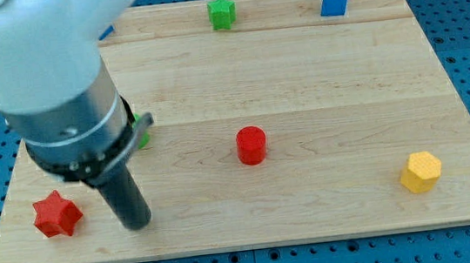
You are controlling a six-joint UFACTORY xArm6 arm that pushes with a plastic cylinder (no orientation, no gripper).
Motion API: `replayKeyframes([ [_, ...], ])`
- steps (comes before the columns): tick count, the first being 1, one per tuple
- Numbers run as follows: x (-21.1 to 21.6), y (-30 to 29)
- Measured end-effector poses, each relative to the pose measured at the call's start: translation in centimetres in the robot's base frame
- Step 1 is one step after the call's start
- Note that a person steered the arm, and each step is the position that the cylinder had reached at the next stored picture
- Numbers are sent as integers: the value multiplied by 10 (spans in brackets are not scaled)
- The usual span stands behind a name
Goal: Place the red circle to the top of the yellow hexagon
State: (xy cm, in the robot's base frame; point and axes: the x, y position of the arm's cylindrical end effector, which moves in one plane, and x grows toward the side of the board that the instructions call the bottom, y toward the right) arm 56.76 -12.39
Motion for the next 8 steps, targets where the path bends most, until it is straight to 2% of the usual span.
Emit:
replayKeyframes([
  [1, -48, 49],
  [2, -64, 137],
  [3, -93, 196],
  [4, -102, 240],
  [5, -83, 242],
  [6, -82, 254],
  [8, -91, 342],
])
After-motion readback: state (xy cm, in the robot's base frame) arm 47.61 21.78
